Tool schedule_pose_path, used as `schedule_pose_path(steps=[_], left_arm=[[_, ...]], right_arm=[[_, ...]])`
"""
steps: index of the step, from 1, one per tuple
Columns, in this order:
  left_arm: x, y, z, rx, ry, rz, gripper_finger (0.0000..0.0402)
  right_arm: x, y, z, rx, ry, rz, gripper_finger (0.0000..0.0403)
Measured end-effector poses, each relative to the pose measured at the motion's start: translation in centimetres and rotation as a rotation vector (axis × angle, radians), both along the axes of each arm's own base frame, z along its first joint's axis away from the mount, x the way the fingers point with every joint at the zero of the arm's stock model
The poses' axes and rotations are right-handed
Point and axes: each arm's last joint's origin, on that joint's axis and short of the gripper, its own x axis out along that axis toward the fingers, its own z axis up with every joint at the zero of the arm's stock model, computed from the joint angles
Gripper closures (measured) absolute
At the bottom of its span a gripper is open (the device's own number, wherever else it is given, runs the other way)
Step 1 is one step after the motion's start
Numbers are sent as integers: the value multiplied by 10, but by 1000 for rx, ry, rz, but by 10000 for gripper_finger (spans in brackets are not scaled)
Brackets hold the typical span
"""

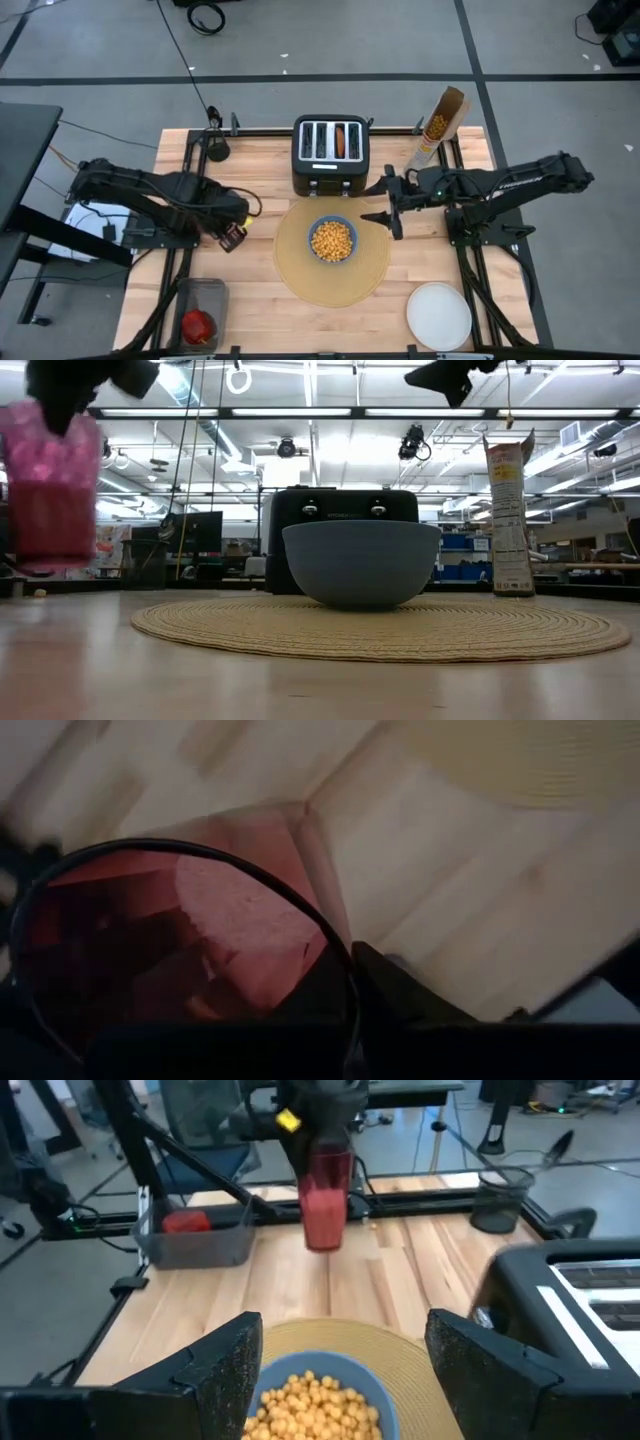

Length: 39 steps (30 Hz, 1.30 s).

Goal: Arrange a breakfast setting
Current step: Put the pink glass on the yellow tablemat

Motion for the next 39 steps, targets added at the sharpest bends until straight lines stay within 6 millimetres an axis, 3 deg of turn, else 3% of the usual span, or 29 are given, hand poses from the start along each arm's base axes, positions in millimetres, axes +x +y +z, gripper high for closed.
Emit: schedule_pose_path(steps=[8,18,23,28,39], left_arm=[[53,-21,44,78,-110,-285,390],[119,-45,88,211,-277,-515,390],[143,-51,98,289,-335,-577,390],[157,-54,95,335,-339,-637,390],[162,-54,94,388,-360,-642,388]], right_arm=[[20,10,0,-16,38,35,73],[17,30,0,-86,70,134,27],[22,31,-5,-75,94,151,13],[34,30,-13,-76,95,142,11],[59,19,-33,-49,119,76,11]])
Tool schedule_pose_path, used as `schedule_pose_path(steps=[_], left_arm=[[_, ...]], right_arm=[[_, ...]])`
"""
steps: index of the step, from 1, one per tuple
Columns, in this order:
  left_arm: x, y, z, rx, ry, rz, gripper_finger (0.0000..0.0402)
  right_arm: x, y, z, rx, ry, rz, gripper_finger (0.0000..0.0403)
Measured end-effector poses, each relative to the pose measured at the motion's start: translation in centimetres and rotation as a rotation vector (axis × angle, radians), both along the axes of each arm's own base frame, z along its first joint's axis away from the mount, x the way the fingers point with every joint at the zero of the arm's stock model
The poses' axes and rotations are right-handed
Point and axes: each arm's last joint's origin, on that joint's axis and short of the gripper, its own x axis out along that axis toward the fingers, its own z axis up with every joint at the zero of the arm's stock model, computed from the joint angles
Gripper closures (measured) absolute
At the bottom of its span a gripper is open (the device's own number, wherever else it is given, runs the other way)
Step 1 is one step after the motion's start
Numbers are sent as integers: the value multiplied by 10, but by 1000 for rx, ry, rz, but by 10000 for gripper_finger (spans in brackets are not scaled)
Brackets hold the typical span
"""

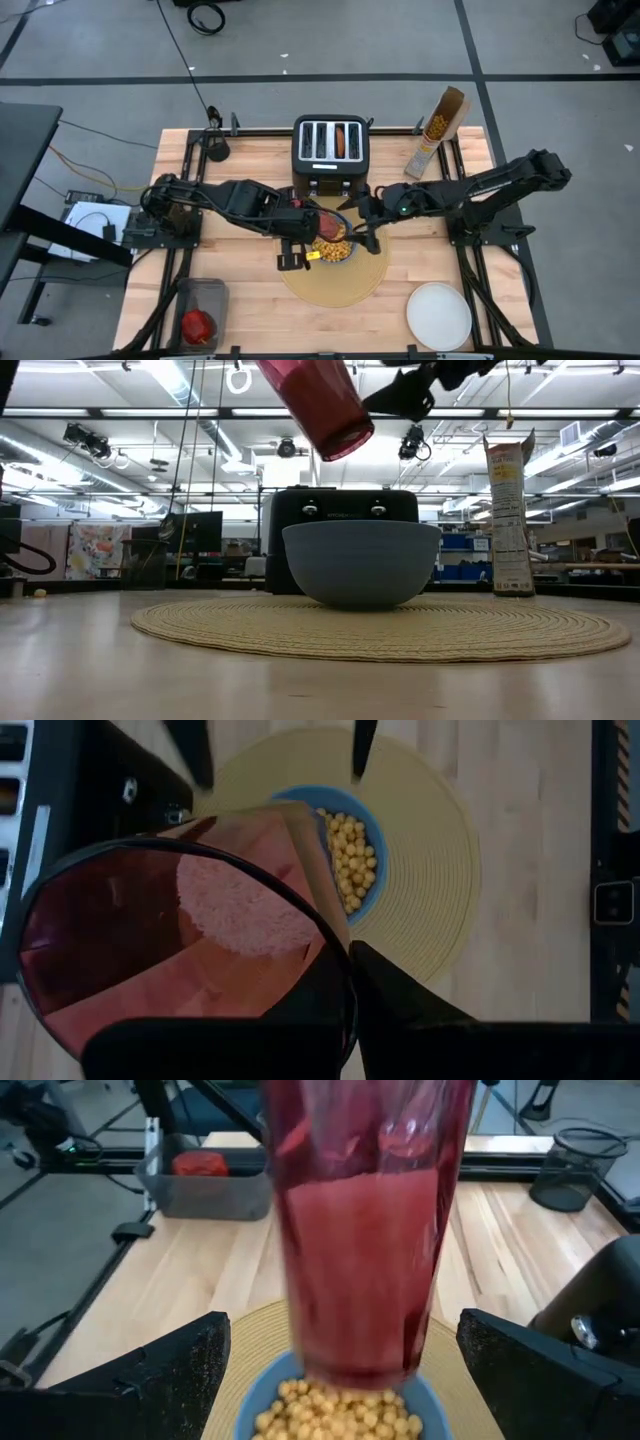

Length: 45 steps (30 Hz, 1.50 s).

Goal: Arrange a breakfast setting
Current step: Put the pink glass on the yellow tablemat

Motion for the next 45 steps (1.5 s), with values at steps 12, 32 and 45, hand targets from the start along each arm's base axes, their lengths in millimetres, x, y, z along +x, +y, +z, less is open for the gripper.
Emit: schedule_pose_path(steps=[12,32,45], left_arm=[[10,1,5,13,-111,6,387],[30,6,-15,15,-54,-35,386],[33,8,-14,3,-69,-46,385]], right_arm=[[31,-8,-31,14,10,67,11],[34,-11,-36,33,30,90,26],[34,-11,-35,-37,6,110,69]])
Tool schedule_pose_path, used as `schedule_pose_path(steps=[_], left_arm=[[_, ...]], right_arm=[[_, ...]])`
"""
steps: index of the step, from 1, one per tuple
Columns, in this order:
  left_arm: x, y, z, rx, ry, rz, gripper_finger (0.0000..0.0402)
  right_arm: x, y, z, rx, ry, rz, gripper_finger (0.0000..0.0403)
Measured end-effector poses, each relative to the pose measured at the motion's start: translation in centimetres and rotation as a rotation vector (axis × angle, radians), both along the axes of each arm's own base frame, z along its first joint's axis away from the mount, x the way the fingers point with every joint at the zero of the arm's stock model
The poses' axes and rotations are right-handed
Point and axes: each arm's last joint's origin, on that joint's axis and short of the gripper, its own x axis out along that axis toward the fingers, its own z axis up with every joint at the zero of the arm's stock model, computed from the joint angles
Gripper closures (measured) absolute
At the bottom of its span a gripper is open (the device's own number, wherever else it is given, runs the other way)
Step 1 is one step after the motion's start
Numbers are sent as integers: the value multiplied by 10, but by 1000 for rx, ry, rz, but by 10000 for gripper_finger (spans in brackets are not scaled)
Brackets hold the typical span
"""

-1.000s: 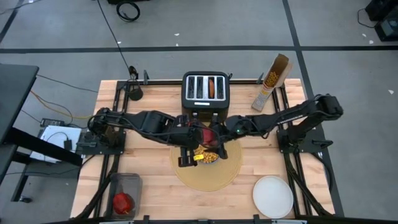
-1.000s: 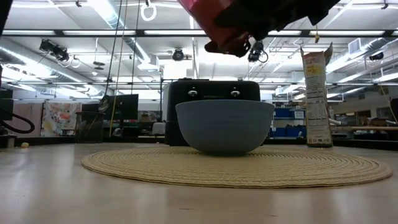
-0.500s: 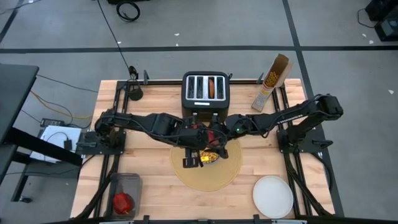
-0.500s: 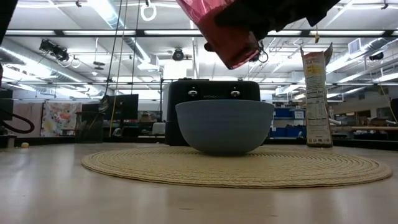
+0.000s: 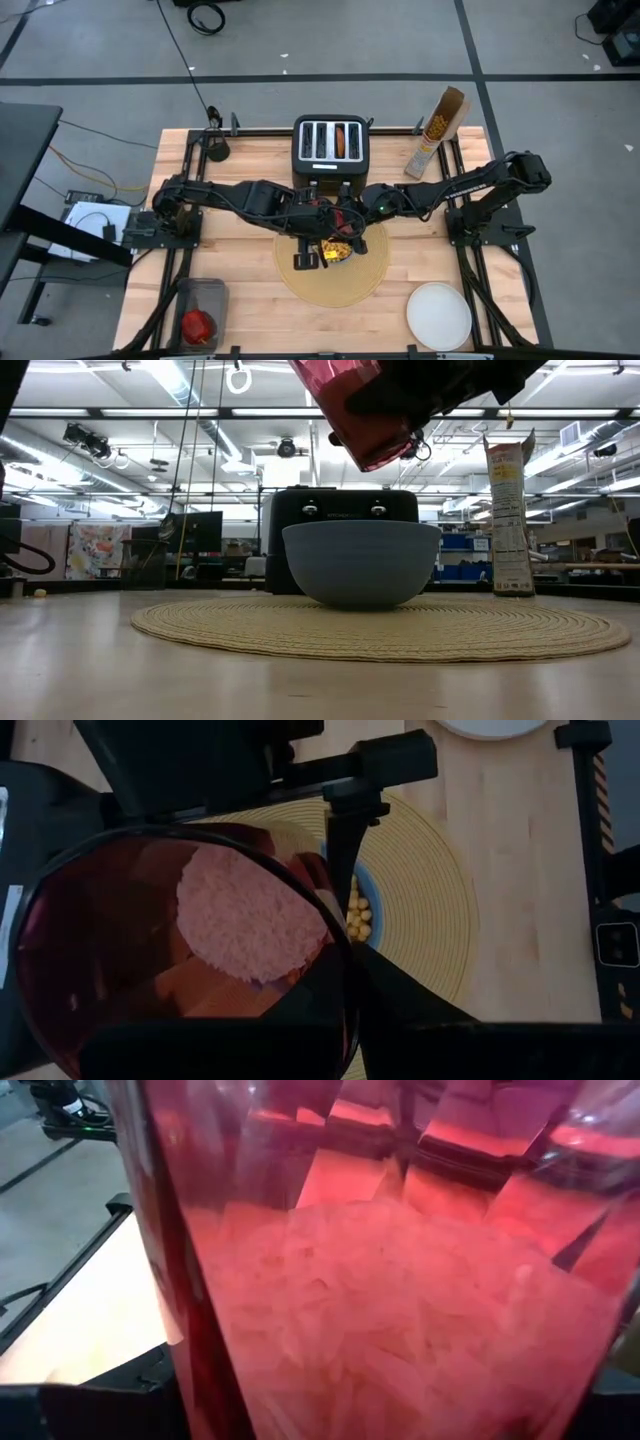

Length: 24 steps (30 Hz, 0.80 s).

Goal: Arrange a breakfast setting
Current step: Put the pink glass on the yellow tablemat

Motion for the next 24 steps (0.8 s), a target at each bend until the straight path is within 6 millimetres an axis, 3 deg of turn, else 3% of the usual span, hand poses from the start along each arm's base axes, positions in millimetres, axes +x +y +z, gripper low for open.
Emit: schedule_pose_path(steps=[5,14,19,24], left_arm=[[0,0,2,-1,-23,1,344],[-10,2,15,-20,-45,21,180],[-35,6,56,-106,-153,65,130],[-72,16,96,-182,-318,152,124]], right_arm=[[0,0,3,1,-23,-1,69],[-10,-1,21,0,-73,1,69],[-29,-2,38,8,-65,-2,69],[-56,-5,45,44,-95,-27,69]])
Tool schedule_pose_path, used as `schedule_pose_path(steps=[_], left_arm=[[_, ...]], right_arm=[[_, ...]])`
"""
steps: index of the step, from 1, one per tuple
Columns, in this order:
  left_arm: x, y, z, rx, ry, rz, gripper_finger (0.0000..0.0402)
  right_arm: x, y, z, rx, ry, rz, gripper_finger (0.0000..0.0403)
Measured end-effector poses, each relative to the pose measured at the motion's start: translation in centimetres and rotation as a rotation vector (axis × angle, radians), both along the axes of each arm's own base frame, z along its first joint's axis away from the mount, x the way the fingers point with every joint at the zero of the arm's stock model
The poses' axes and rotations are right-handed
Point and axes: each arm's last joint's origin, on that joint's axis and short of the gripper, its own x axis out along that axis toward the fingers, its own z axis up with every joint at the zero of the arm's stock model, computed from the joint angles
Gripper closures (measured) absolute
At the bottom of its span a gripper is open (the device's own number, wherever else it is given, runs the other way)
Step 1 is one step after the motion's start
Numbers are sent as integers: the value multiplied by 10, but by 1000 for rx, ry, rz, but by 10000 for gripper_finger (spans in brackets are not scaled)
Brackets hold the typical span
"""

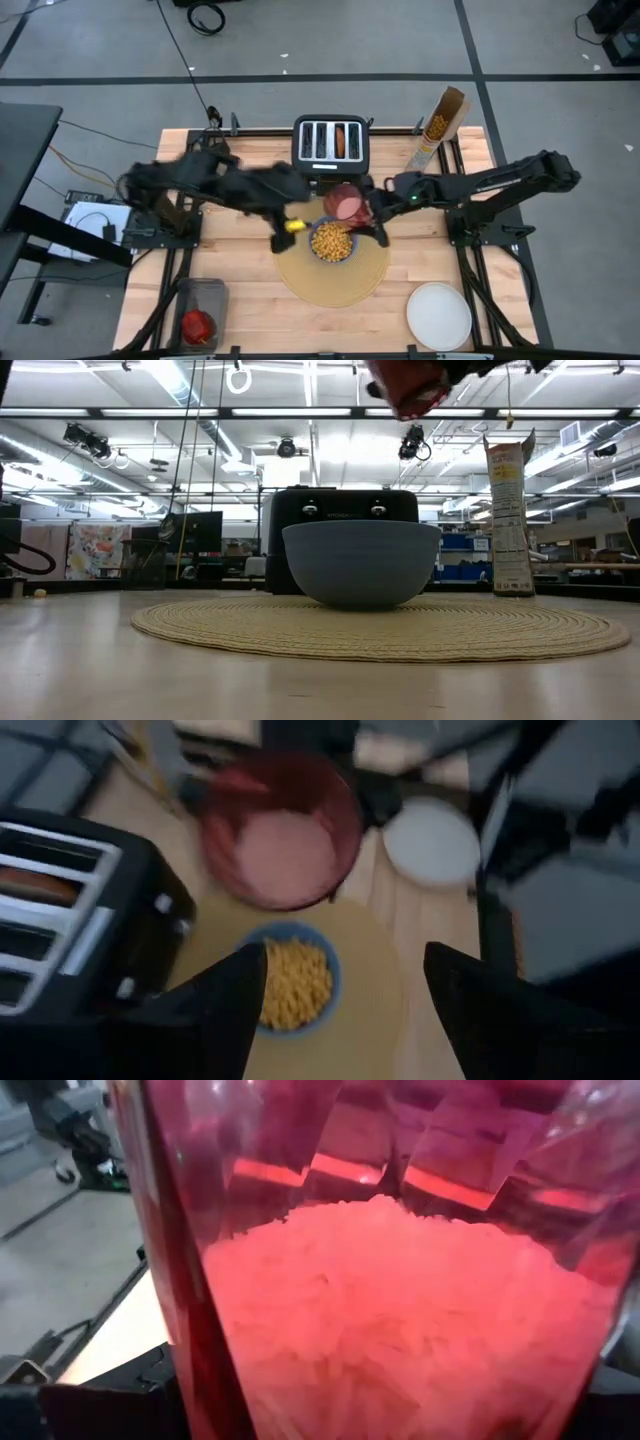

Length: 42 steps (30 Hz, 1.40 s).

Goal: Arrange a breakfast setting
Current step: Put the pink glass on the yellow tablemat

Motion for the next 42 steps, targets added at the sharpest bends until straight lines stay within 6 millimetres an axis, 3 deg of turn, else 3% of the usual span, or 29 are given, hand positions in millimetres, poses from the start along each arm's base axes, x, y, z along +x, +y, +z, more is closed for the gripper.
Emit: schedule_pose_path(steps=[4,8,12,17,21,29,37,42], left_arm=[[-26,6,24,11,-137,107,126],[-32,6,40,18,-282,178,126],[-29,7,50,-11,-390,225,127],[-15,7,44,-72,-400,292,127],[-8,8,38,-68,-395,359,127],[10,18,26,-44,-361,430,127],[16,16,20,-62,-342,443,127],[18,16,17,-68,-323,455,127]], right_arm=[[-25,-3,-13,28,-12,-38,69],[-47,-3,-38,24,-24,-50,69],[-62,-6,-71,15,-101,-84,69],[-77,-15,-112,-67,-175,-154,69],[-86,-27,-133,-87,-215,-220,69],[-76,-43,-152,-75,-235,-191,69],[-65,-59,-173,-34,-264,-197,69],[-50,-62,-188,-8,-194,-132,69]])
